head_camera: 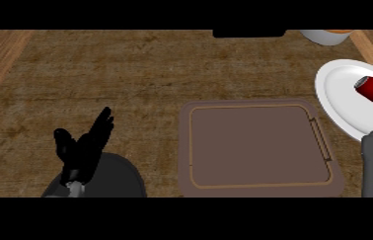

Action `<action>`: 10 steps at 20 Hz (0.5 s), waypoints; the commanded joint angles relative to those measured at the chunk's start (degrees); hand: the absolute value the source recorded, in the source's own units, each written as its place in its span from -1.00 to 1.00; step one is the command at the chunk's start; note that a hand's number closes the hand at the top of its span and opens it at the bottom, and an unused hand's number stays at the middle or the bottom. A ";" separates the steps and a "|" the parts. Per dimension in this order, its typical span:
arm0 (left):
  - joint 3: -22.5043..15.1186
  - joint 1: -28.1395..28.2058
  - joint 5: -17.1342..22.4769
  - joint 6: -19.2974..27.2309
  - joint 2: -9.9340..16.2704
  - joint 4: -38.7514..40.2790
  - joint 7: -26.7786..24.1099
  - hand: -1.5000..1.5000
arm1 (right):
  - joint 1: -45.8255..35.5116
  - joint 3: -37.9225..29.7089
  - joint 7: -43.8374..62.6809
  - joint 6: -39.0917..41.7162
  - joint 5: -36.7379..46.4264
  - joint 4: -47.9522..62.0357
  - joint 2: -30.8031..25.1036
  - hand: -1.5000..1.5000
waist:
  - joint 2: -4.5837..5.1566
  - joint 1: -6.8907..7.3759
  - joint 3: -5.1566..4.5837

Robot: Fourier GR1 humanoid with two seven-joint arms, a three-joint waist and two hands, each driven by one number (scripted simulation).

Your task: Pick the can from the tray and place it in the plate

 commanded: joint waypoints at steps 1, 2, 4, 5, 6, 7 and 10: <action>-1.34 -0.09 -1.81 1.61 -2.43 2.98 -0.16 0.00 | 8.21 7.68 -2.09 1.75 -6.11 -12.88 7.57 -1.00 | 0.39 -0.32 -0.36; 1.39 -1.52 0.40 -0.80 0.65 2.32 2.25 0.00 | 10.57 8.39 -1.51 2.78 -5.26 -16.38 9.69 -1.00 | 0.36 -0.39 -0.40; 1.66 -1.78 0.53 -1.17 -0.80 5.55 -0.23 0.00 | 16.16 10.89 -1.88 5.14 -5.91 -22.92 11.58 -1.00 | 0.42 -0.67 -0.43; 1.29 4.88 1.80 -4.88 1.45 1.34 -2.13 0.00 | 15.67 11.60 -2.56 3.43 -8.25 -21.75 10.07 -1.00 | 0.54 0.53 -0.36; 0.09 -1.90 -0.87 0.32 -1.50 3.02 2.44 0.00 | 16.44 14.98 1.79 2.24 -3.95 -21.97 12.72 -1.00 | 0.53 0.12 -0.42; -1.27 -0.62 -2.68 2.37 -3.59 2.76 0.94 0.00 | 19.06 15.98 1.14 2.14 -4.97 -22.75 12.77 -1.00 | 0.60 0.32 -0.39; 0.01 0.88 -1.22 -1.78 -1.46 3.12 -0.26 0.00 | 19.58 19.26 9.24 1.58 2.90 -21.54 12.88 -1.00 | 0.69 0.79 -0.43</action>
